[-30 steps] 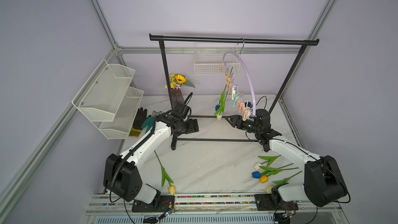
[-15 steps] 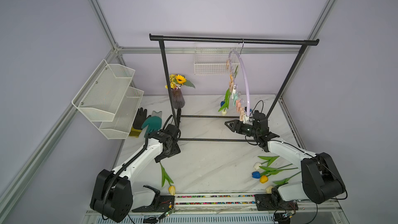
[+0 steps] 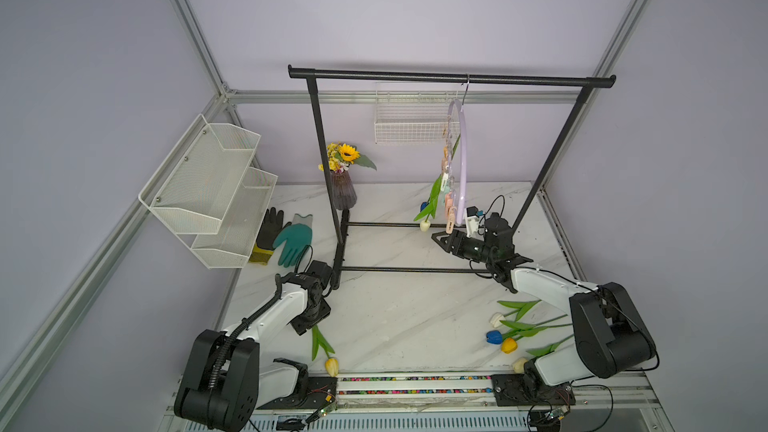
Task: Dry the flowers on a clothes hanger
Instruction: Pick up the flower at the center of the board.
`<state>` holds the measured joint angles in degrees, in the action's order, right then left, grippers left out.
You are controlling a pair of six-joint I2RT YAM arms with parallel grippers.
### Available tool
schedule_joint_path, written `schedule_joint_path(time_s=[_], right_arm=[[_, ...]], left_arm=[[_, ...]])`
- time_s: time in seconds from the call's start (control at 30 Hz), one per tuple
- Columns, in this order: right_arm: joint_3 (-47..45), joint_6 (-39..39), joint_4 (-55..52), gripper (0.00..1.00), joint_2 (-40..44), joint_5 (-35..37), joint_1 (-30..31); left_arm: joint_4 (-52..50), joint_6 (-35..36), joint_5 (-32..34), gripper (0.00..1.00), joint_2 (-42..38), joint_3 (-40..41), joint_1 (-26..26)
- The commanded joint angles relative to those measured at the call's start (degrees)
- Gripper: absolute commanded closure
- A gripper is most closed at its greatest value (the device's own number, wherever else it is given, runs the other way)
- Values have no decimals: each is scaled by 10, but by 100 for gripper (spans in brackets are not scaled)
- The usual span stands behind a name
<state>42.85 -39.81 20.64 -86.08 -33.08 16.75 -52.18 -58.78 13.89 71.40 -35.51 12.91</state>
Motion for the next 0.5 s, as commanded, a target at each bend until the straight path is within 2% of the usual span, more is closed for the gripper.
schedule_joint_path(time_s=[0.0, 0.3, 0.47], right_arm=[[12, -4, 23, 41, -12, 1, -1], [12, -2, 25, 41, -23, -2, -1], [16, 1, 19, 42, -26, -1, -2]], left_arm=[[39, -9, 6, 64, -5, 7, -14], [79, 7, -12, 71, 5, 24, -45], [97, 10, -22, 78, 14, 37, -56]])
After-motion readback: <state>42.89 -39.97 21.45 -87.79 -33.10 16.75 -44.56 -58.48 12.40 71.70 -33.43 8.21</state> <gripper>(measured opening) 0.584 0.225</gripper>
